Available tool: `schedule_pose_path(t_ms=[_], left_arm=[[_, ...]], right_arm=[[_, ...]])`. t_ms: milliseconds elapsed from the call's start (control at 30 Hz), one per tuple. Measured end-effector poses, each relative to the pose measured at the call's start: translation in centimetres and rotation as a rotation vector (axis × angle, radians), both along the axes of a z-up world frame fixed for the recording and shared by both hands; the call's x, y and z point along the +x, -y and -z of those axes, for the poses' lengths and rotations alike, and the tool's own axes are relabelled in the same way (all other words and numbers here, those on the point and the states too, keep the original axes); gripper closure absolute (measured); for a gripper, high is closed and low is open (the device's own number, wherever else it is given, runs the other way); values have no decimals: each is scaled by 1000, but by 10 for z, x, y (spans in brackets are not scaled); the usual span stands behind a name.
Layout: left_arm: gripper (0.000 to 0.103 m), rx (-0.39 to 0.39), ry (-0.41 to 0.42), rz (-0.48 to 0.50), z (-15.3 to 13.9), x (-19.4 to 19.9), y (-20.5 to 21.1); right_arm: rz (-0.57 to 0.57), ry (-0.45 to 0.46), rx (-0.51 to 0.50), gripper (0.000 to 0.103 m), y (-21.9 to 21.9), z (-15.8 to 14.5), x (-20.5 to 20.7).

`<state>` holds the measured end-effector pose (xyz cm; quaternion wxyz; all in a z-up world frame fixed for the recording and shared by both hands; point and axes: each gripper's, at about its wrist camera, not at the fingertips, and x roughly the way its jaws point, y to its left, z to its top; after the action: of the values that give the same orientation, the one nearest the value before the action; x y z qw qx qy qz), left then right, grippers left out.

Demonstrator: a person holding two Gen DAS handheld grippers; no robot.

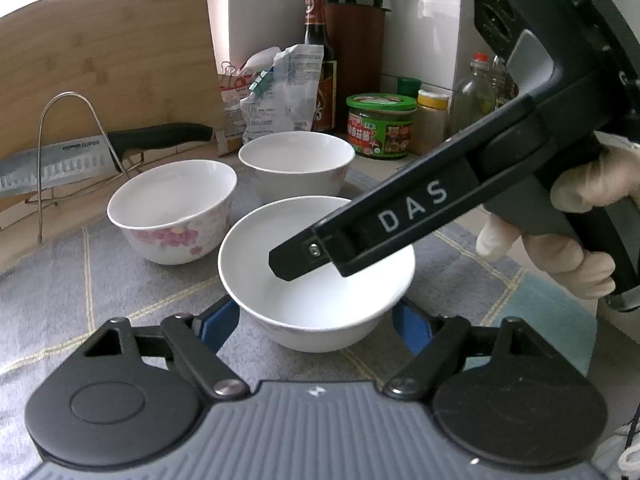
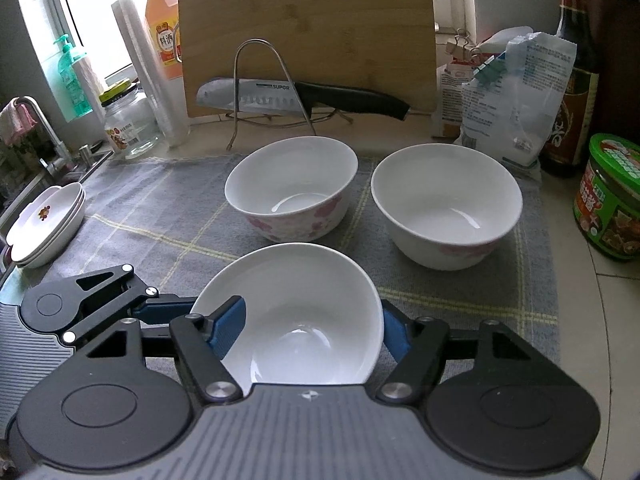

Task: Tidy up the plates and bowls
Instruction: 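Grasp the rim of the plain white bowl with the right gripper, then carry the white bowl with the right gripper toward the plate stack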

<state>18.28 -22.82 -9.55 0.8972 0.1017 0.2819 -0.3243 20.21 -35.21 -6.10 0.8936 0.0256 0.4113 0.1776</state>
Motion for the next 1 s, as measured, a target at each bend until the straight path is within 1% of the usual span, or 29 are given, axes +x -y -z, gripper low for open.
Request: schedule_pose_path(t_ms=[200, 400, 733, 1000], left_arm=[[20, -9, -2, -6, -8, -6, -10], [20, -13, 2, -33, -18, -15, -28], [20, -14, 0, -113, -25, -33, -70], [20, -17, 2, -166, -28, -46, -108]], right_arm=[[-14, 10, 1, 27, -8, -8, -5], [-51, 26, 12, 27, -26, -19, -12], [-142, 40, 15, 27, -76, -29, -20], [-197, 42, 15, 27, -118, -31, -23]])
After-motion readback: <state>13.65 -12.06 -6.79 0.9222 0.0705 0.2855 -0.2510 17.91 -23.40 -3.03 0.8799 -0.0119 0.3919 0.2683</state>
